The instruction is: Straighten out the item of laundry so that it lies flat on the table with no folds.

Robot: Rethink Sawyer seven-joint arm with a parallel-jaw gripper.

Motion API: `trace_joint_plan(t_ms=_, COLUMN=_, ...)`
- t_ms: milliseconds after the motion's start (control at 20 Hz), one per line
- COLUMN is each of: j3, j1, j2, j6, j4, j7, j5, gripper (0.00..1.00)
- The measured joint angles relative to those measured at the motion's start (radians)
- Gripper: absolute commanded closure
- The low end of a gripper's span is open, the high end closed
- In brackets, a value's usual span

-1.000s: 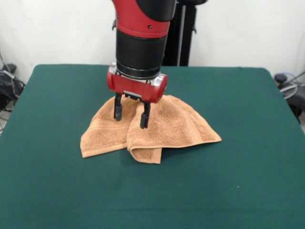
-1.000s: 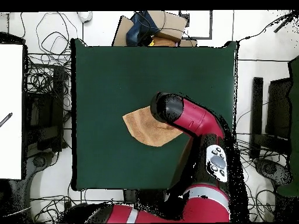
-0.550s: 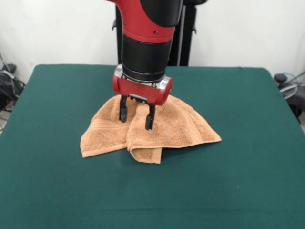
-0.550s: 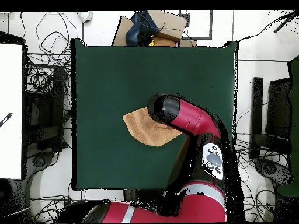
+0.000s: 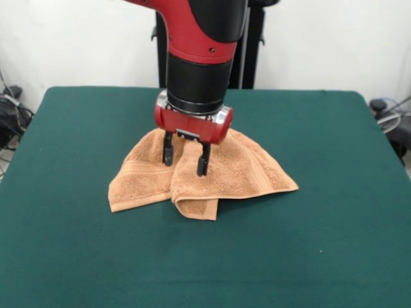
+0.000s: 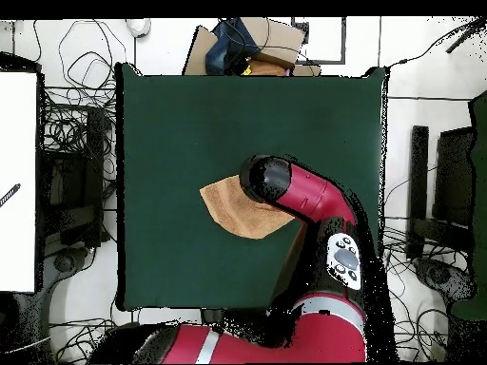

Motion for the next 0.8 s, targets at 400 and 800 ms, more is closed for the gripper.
trace_joint_plan(t_ms=400, j3=0.0, j1=-0.004, j2=0.004, j6=-0.028, j4=0.002, j7=0.0, j5=0.0, gripper=0.0)
trace_joint_plan(t_ms=800, j3=0.0, j1=-0.004, j2=0.021, j6=-0.03, j4=0.002, j7=0.0, j5=0.0, gripper=0.0)
